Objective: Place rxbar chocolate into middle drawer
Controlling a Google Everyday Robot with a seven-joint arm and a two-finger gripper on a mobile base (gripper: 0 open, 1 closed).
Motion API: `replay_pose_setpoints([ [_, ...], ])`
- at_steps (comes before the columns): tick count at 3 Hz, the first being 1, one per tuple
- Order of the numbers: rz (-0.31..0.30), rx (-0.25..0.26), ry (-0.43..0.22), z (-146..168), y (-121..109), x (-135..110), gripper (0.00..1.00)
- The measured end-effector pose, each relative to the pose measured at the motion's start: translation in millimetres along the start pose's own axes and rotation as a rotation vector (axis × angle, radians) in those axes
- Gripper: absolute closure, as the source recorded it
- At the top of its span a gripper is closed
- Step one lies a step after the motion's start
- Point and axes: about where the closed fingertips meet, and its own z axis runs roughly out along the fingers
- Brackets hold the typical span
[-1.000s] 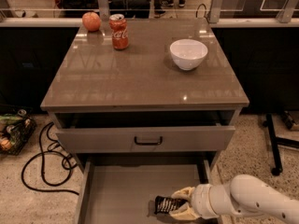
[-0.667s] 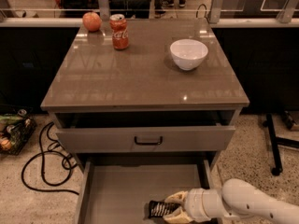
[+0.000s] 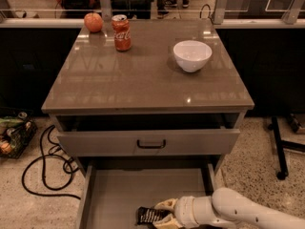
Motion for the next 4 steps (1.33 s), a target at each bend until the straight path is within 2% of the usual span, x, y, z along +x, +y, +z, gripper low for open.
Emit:
replay_pose_setpoints([
  [1,-0.001,-0.021,-0.059,25.9,-1.0,-3.0,1.0],
  [2,0.002,-0.026,-0.064,28.6,0.8,-2.3,0.82],
  [4,0.002,-0.032,-0.066,31.0,2.8,-3.2,0.35],
])
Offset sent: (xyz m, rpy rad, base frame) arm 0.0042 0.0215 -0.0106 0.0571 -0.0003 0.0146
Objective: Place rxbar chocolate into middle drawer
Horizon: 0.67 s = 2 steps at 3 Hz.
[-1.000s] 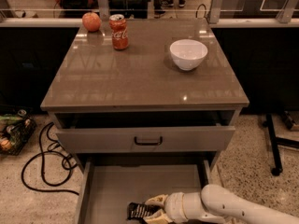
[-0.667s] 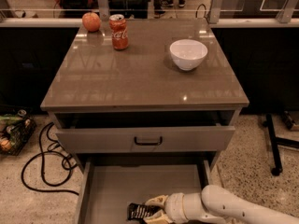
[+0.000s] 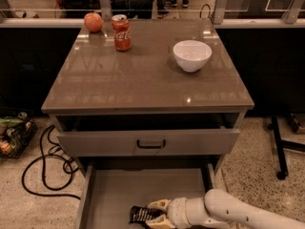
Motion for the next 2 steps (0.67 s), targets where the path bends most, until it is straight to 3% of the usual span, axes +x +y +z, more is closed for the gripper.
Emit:
replay_pose_setpoints([
  [1,0.0,-0.003,-0.001,1.2,0.9,-0.4,0.12],
  [2,0.0,-0.006,-0.002,2.3,1.8,-0.7,0.0],
])
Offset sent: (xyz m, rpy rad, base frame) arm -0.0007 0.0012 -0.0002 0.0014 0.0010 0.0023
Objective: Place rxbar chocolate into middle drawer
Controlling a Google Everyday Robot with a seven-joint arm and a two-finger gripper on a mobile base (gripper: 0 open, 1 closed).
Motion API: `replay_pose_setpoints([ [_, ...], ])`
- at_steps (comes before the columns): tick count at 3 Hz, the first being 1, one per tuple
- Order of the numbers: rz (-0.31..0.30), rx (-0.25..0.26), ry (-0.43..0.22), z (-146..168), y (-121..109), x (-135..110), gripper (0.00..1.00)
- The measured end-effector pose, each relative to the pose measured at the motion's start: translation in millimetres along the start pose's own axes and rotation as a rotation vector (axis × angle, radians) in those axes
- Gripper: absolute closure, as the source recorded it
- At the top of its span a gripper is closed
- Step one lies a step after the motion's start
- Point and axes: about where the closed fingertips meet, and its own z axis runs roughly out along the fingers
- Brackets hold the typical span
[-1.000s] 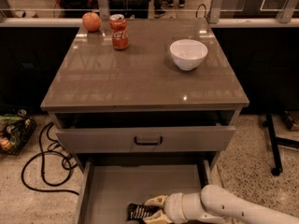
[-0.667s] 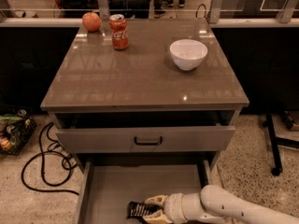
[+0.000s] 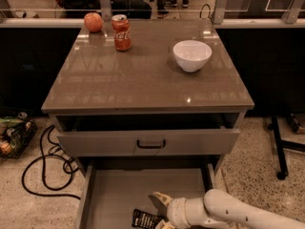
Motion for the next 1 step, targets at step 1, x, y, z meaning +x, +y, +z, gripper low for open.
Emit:
replay_pose_setpoints([
  [1,0.0,0.0,0.0,0.0,0.0,0.0,0.0],
])
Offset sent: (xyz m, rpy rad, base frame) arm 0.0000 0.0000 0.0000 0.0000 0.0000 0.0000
